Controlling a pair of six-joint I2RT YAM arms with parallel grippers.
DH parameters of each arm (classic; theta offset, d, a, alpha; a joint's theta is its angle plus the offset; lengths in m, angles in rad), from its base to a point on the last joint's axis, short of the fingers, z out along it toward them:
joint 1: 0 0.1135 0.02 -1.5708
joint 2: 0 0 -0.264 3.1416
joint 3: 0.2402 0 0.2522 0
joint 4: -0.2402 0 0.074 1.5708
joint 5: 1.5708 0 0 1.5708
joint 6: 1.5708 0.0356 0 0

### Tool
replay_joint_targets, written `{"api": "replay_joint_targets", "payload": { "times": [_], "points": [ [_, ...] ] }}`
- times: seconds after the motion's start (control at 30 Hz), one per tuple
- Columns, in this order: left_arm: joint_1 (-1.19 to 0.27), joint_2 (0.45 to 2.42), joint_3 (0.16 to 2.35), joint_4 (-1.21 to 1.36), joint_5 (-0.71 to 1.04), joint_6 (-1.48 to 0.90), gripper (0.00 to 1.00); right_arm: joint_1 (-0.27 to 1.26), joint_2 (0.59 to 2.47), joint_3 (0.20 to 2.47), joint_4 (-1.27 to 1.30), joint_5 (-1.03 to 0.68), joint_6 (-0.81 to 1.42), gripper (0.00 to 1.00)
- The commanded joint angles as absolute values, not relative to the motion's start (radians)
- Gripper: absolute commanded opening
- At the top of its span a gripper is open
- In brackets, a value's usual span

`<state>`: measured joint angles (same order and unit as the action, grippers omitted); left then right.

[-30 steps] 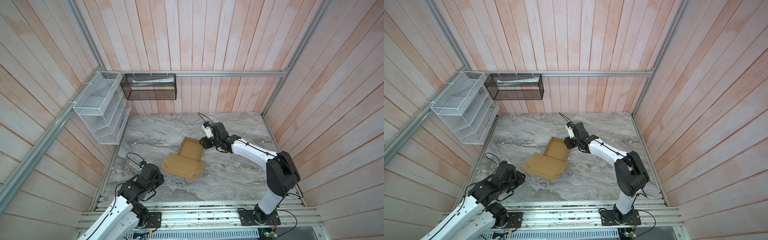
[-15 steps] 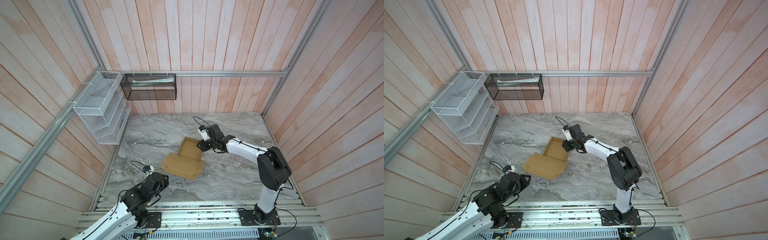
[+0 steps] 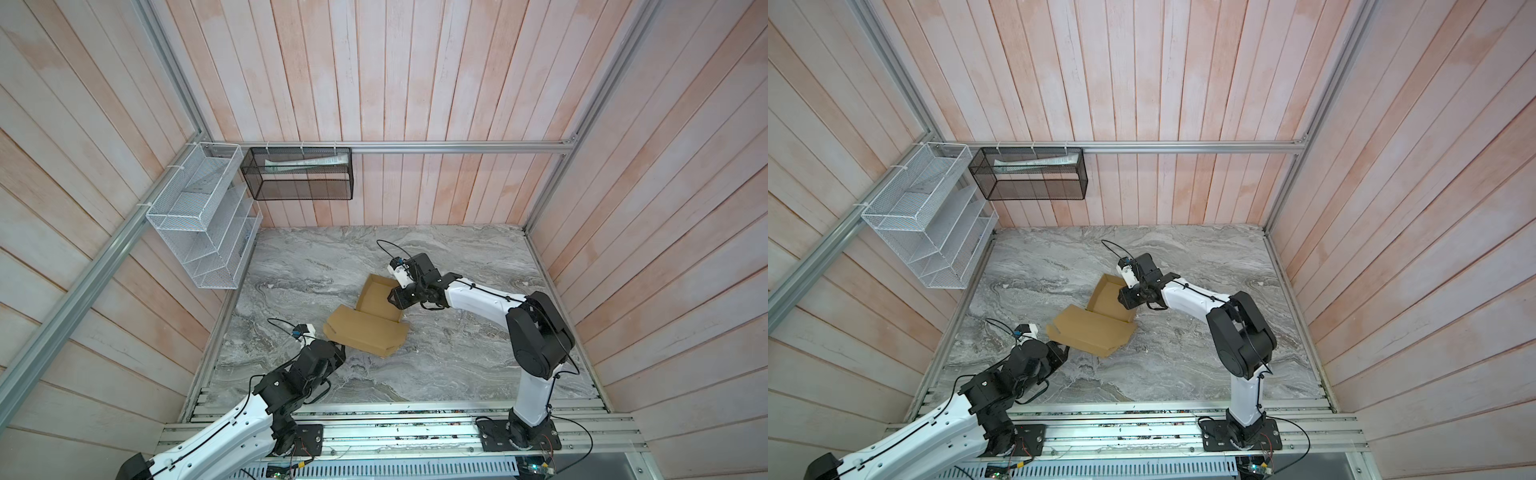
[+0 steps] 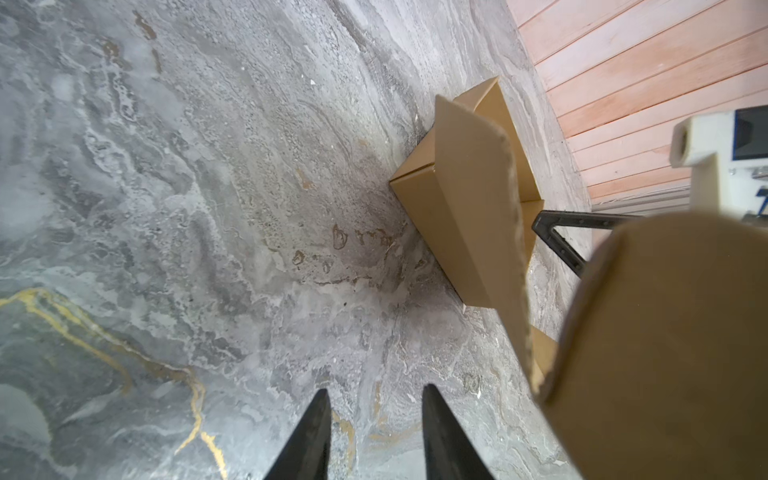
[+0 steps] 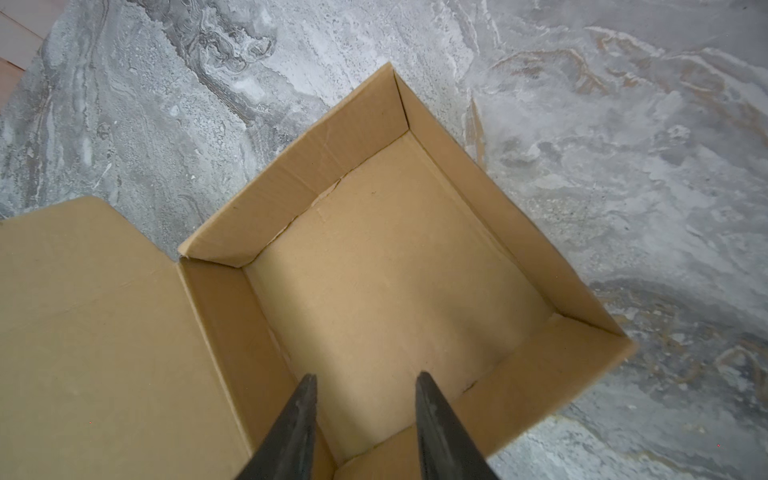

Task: Fold the paper box

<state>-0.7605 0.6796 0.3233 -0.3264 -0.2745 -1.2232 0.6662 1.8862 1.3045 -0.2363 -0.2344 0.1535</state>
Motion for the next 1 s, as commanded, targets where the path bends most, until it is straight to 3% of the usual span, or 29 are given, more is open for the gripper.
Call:
{"api": "replay_joint_targets", "payload": {
  "times": [0.0, 0.53, 0.97],
  "points": [
    [-0.764, 0.691, 0.315, -0.242, -0.282, -1.194, 0.38, 0.686, 1.898, 1.291, -0.247, -0.265, 0.166, 0.41],
    [-0.735, 0.807, 0.391, -0.128, -0.303, -1.106, 0.43, 0.754, 1.863, 1.237, -0.230, -0.296, 0.201, 0.40],
    [-0.543, 0.969, 0.422, 0.052, -0.147, -0.991, 0.43, 0.796, 1.825, 1.240, -0.216, -0.298, 0.244, 0.39]
  ]
}}
